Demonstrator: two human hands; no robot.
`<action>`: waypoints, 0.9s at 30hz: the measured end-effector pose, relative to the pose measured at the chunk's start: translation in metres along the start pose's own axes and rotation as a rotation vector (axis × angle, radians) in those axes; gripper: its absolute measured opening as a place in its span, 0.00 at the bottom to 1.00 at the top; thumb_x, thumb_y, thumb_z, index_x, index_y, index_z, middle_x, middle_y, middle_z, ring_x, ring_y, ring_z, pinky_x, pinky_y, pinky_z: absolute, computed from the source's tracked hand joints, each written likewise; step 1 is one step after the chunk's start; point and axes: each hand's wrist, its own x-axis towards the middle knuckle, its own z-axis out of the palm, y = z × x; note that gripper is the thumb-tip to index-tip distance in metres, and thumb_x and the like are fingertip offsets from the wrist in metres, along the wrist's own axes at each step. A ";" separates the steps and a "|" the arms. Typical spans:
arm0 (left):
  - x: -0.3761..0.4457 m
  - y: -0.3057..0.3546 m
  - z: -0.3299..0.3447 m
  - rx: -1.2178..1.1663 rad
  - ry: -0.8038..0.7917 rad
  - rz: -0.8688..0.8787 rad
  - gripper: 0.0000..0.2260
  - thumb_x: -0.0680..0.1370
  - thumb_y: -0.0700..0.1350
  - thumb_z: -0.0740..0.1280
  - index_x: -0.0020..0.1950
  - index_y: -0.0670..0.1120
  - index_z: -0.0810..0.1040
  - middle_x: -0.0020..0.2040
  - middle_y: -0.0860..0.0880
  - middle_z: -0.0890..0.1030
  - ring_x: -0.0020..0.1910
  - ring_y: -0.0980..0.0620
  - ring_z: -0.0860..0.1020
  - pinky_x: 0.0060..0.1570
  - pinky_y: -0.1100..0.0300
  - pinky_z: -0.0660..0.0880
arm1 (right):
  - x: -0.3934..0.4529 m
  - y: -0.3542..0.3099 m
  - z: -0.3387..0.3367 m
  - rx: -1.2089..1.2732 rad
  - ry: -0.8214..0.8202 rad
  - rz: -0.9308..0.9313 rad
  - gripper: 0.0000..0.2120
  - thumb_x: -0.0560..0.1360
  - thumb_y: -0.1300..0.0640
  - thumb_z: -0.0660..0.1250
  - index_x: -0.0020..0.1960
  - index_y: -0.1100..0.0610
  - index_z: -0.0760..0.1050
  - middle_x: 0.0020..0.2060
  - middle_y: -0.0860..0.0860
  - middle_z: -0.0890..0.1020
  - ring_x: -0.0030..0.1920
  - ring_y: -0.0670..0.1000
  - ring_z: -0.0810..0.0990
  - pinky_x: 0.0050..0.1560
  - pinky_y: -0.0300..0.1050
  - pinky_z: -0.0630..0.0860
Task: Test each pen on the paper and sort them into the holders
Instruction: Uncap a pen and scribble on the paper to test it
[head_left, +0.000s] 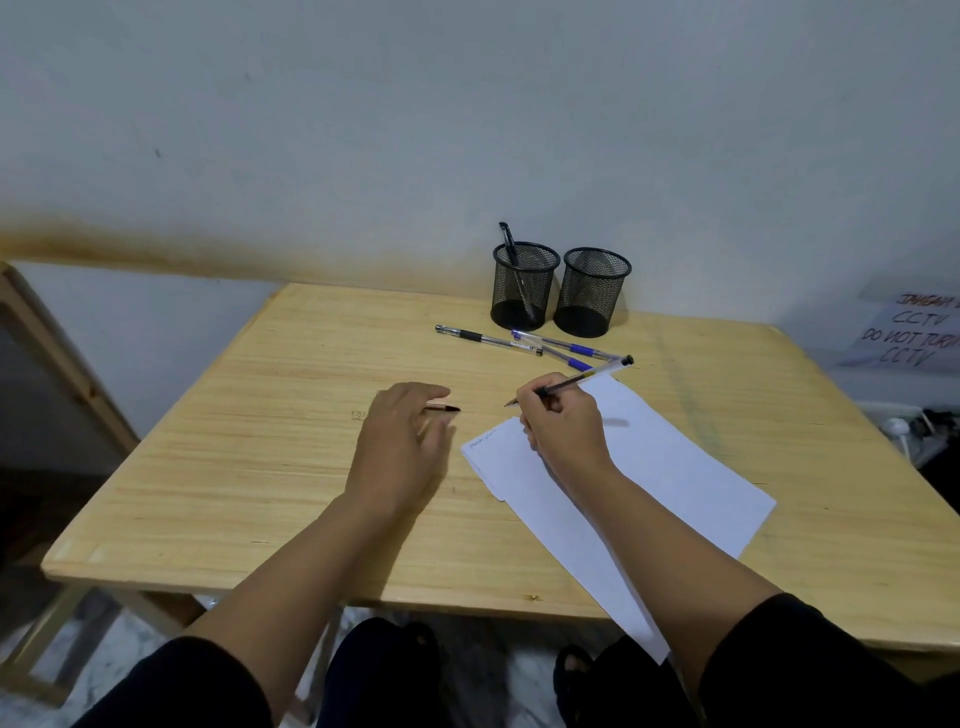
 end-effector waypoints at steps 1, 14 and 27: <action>0.003 -0.004 0.002 0.041 -0.021 -0.008 0.12 0.74 0.43 0.67 0.58 0.48 0.77 0.57 0.50 0.78 0.58 0.51 0.72 0.51 0.72 0.60 | -0.001 -0.001 -0.003 0.016 -0.010 0.009 0.05 0.75 0.59 0.62 0.43 0.54 0.77 0.32 0.51 0.78 0.33 0.49 0.74 0.35 0.44 0.72; 0.013 0.029 -0.002 -0.193 -0.123 -0.107 0.05 0.76 0.40 0.64 0.46 0.48 0.79 0.39 0.56 0.79 0.39 0.62 0.75 0.36 0.79 0.66 | -0.010 -0.036 -0.018 0.246 -0.200 0.014 0.08 0.76 0.64 0.62 0.39 0.57 0.72 0.30 0.53 0.78 0.26 0.48 0.73 0.22 0.37 0.64; 0.012 0.062 -0.014 -0.342 -0.112 -0.105 0.05 0.76 0.42 0.65 0.46 0.51 0.80 0.38 0.60 0.79 0.36 0.70 0.75 0.35 0.79 0.67 | -0.019 -0.047 -0.037 0.291 -0.212 -0.059 0.07 0.74 0.64 0.66 0.39 0.56 0.74 0.28 0.52 0.74 0.25 0.46 0.69 0.25 0.34 0.64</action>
